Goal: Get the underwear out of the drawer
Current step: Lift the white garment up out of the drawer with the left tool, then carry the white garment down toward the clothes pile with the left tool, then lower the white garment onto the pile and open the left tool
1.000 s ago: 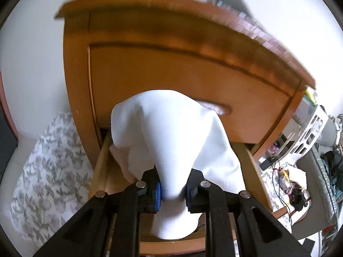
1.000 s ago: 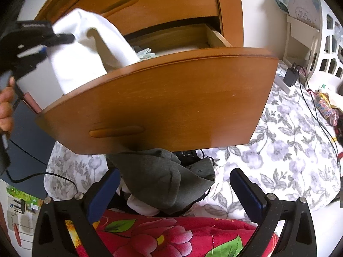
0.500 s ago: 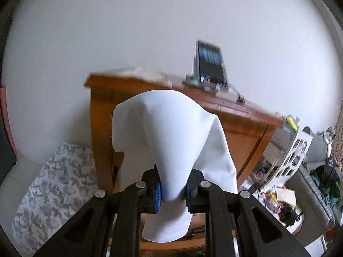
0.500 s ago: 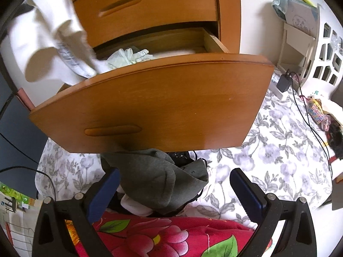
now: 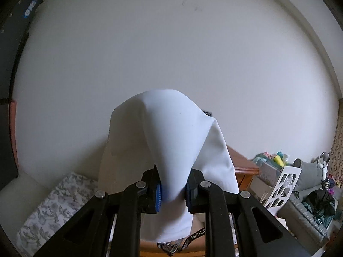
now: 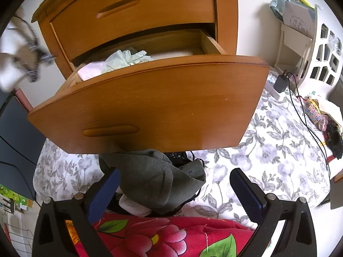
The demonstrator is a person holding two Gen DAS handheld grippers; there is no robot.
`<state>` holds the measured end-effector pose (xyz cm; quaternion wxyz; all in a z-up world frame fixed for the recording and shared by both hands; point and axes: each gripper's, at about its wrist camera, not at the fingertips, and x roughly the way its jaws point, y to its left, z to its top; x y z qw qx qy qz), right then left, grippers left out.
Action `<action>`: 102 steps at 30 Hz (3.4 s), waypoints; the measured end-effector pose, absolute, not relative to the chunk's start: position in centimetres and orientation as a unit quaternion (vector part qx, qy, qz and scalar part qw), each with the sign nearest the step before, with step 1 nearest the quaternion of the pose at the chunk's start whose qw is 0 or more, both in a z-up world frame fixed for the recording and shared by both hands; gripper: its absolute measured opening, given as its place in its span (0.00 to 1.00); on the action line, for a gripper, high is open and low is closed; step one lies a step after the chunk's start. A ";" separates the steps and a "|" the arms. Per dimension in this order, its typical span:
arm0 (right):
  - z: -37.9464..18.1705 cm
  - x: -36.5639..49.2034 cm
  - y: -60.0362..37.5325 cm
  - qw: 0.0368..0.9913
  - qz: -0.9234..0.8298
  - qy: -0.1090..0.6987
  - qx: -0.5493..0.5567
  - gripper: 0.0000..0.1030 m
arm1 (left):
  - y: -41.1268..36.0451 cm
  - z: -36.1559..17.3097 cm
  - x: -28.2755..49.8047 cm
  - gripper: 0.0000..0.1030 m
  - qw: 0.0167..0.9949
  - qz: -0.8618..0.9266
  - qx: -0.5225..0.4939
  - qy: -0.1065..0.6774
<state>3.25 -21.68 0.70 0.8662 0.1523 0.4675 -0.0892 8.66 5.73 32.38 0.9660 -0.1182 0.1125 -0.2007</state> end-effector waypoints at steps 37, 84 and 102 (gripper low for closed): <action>1.5 2.0 -21.6 0.875 -0.103 0.451 0.143 1.00 | 5.9 20.8 5.6 0.17 0.929 -0.221 -0.089 0.283; 1.3 1.7 -22.7 0.870 -0.093 0.451 0.178 1.00 | -7.4 0.0 13.2 0.25 0.799 -0.249 0.001 0.547; 1.1 1.7 -22.7 0.868 -0.089 0.455 0.177 1.00 | -4.5 1.6 11.2 0.69 0.817 -0.265 -0.049 0.511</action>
